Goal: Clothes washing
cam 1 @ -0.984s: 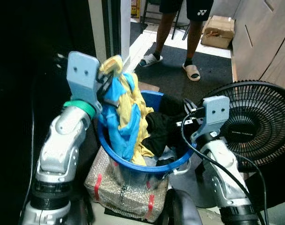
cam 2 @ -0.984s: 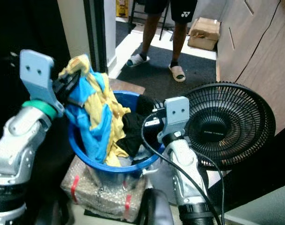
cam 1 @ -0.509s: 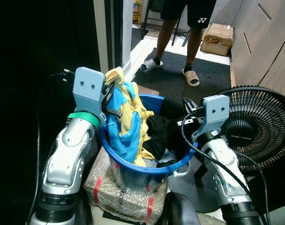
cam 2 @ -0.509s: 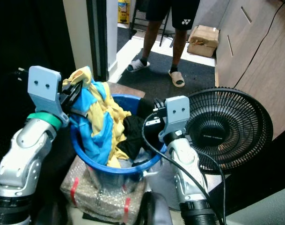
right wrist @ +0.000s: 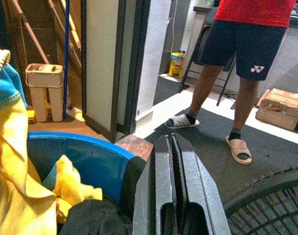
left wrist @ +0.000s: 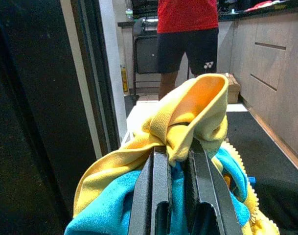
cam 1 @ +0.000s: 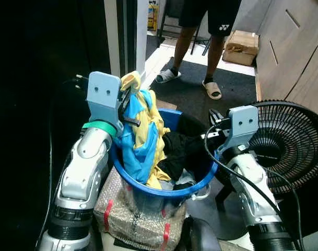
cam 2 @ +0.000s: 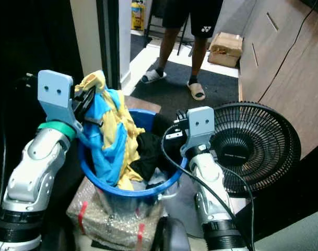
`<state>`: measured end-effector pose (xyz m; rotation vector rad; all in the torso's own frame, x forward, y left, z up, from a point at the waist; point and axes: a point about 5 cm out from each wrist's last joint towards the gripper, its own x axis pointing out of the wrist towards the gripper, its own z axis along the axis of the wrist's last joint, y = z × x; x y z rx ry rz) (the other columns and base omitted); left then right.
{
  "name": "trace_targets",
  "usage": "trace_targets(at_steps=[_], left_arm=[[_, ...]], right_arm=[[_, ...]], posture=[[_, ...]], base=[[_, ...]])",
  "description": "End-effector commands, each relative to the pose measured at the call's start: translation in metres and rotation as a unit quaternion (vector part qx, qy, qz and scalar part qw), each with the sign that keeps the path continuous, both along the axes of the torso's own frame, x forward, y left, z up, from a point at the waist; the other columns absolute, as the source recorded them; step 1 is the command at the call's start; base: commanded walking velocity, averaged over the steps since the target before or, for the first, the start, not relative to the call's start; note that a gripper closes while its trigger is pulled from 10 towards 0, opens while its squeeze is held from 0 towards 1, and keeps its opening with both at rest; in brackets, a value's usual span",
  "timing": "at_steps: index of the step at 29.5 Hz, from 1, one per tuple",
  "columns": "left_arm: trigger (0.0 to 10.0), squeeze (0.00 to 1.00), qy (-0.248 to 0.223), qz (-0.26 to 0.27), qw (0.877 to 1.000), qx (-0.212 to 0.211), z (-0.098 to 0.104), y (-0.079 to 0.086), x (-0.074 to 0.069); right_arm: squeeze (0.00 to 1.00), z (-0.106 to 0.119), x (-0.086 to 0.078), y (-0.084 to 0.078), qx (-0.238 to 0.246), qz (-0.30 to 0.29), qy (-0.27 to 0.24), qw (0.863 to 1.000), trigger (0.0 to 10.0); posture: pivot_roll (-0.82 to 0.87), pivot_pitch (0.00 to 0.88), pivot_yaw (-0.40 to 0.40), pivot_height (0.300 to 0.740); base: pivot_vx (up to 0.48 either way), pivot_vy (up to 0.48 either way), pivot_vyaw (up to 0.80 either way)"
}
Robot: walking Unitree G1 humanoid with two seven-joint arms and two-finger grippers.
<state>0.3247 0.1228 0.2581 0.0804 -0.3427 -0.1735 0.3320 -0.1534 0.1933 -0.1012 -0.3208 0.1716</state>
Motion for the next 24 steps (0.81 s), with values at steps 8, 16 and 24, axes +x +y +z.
trace_targets(at_steps=[8,16,24], left_arm=[[10.0,0.0,-0.021,-0.003,1.0,0.001,0.0067,-0.0043,-0.0002],[10.0,0.0,-0.021,-0.001,1.0,-0.002,0.006,-0.0049,0.0005],[10.0,0.0,-0.021,-0.004,1.0,-0.003,0.006,-0.0058,0.0014]], right_arm=[[0.0,-0.0031,0.0,-0.0067,0.005,-0.015,0.003,1.0,10.0],[0.0,-0.0033,0.001,-0.0069,0.005,-0.017,0.002,1.0,10.0],[0.0,-0.0034,0.0005,-0.0072,0.007,-0.019,0.001,1.0,10.0]], posture=[[0.07,0.0,-0.047,0.59],[0.07,0.0,-0.047,0.63],[0.07,0.0,-0.041,0.665]], base=[[0.0,0.0,0.0],[0.0,0.0,0.0],[0.0,0.0,0.0]])
